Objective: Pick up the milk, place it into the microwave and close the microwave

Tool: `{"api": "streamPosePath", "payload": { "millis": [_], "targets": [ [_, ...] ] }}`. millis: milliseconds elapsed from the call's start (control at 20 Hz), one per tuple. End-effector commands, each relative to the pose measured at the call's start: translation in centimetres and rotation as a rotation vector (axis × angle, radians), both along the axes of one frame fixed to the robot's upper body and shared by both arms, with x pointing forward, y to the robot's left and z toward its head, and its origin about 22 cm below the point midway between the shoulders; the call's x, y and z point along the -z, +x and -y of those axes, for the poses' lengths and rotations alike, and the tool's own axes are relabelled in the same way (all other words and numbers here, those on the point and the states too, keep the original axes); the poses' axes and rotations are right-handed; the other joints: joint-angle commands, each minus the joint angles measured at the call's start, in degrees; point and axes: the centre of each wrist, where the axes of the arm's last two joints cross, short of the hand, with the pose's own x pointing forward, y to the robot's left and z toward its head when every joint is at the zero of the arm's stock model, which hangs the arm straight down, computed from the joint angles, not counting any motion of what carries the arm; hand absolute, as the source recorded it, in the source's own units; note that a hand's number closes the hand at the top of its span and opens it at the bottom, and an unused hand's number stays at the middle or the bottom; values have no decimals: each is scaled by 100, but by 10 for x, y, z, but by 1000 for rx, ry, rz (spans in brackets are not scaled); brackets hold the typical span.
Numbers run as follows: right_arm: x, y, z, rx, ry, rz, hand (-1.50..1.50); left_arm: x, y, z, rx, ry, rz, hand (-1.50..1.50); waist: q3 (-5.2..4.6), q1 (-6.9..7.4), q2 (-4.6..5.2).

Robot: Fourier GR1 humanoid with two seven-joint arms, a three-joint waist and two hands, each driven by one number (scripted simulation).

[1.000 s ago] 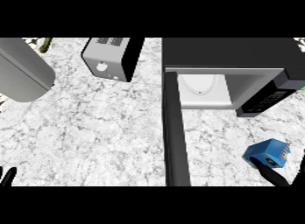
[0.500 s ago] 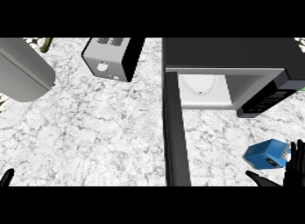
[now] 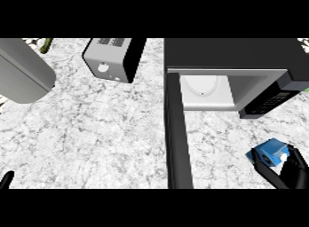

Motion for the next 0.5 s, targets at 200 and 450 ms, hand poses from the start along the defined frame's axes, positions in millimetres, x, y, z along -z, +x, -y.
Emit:
{"api": "streamPosePath", "payload": {
  "millis": [200, 450],
  "targets": [
    [-16, 14, 16, -222, 28, 65, 150, 11, 3, -9, 14, -5, -16, -150, 3, 14, -1],
    [-14, 19, 26, -427, 32, 104, 150, 9, 9, -5, 24, -17, 14, -150, 7, 22, 8]
  ]
}}
